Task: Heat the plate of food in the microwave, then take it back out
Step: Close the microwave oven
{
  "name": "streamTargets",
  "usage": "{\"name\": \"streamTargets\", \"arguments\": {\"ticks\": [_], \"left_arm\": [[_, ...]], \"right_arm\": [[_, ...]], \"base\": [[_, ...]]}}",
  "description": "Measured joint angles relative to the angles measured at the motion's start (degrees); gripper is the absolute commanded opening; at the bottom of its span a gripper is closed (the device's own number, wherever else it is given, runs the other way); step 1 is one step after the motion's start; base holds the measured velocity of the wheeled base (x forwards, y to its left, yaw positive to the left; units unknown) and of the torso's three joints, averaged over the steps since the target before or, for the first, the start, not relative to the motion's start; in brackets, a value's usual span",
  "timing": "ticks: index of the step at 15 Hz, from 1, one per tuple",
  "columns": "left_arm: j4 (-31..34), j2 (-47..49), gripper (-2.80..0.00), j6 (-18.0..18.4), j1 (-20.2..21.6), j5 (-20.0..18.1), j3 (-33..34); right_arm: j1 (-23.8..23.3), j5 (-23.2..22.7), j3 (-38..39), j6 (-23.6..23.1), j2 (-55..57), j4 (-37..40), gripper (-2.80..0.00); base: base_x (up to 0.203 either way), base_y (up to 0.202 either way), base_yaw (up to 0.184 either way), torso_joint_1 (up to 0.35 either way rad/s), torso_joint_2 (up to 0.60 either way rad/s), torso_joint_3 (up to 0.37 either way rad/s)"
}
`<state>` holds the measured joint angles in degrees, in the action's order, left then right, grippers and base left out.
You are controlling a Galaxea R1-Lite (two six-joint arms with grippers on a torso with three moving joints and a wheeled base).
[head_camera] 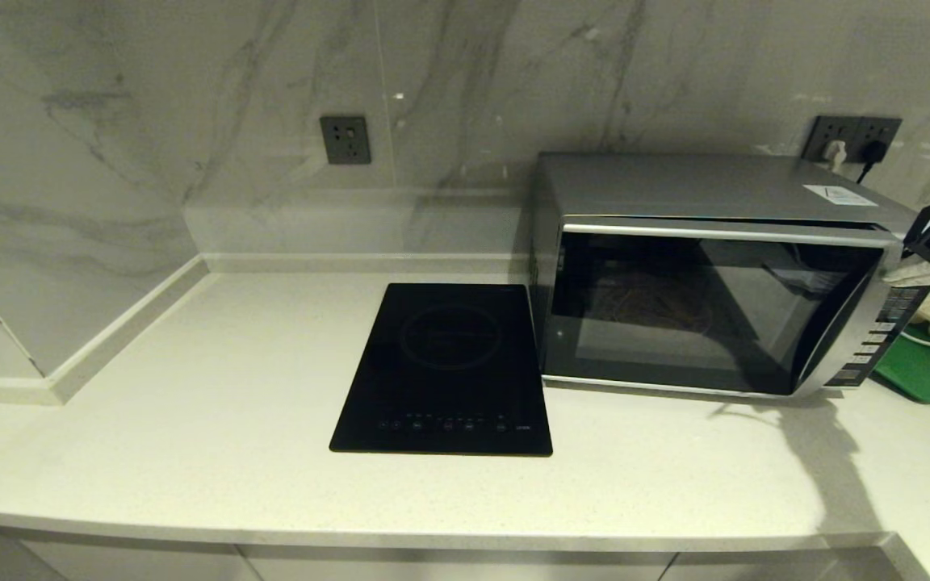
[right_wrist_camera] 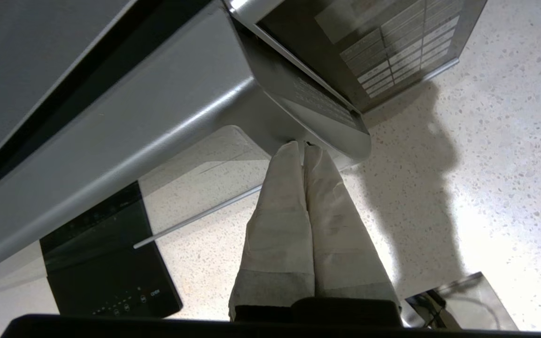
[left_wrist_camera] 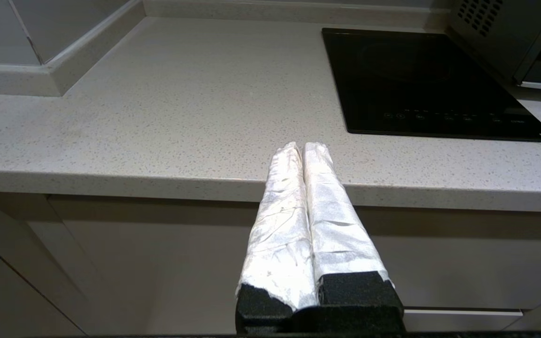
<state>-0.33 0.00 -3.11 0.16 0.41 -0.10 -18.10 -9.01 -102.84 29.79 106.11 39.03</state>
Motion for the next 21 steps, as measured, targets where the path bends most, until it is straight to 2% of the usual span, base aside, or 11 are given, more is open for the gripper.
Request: {"name": "streamTargets", "arguments": {"ticks": [4,21], "left_arm": [[0.0,0.0,-2.80,0.0,0.0,0.0,0.0],[0.0,0.0,-2.80,0.0,0.0,0.0,0.0]], "right_arm": [[0.0,0.1,0.5,0.1,1.1,-3.4,-2.80],[0.8,0.0,0.0,0.2,3.2,-4.3,-2.80]], "base": [[0.000,0.000,0.000,0.000,0.00,0.000],[0.000,0.000,0.000,0.000,0.00,0.000]]}}
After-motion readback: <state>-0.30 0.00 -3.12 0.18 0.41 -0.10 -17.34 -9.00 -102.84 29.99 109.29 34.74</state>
